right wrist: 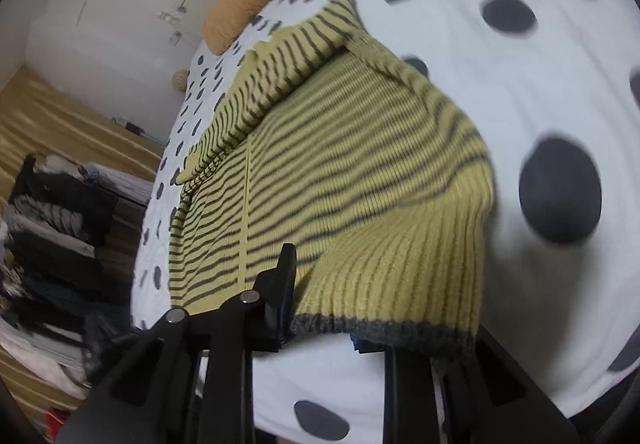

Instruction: Fold large clothes

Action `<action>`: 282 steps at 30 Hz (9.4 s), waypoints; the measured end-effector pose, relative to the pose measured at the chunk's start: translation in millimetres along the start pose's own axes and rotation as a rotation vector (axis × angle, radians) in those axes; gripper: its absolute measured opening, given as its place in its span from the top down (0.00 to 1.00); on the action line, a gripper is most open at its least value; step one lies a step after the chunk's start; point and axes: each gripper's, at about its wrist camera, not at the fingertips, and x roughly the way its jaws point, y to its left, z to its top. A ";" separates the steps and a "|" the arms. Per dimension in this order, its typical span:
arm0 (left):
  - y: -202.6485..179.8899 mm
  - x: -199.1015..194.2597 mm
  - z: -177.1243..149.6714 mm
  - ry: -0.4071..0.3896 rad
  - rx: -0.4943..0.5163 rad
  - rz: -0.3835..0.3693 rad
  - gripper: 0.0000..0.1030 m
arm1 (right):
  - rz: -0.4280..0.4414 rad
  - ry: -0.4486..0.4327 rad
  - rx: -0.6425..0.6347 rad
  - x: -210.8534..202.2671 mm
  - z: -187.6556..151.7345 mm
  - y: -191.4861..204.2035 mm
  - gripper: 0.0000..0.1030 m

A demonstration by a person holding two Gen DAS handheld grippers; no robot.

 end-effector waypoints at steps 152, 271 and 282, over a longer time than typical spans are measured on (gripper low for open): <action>-134.9 105.6 297.6 -0.089 0.458 0.394 0.41 | -0.262 0.089 -0.230 137.6 248.8 38.8 0.96; -7.5 -12.0 176.5 -0.157 0.087 0.283 0.52 | -0.369 -0.106 0.193 -37.4 101.9 -65.4 0.51; -86.5 112.3 150.9 0.055 0.289 0.215 0.53 | -0.110 0.140 -0.005 123.9 127.7 26.9 0.54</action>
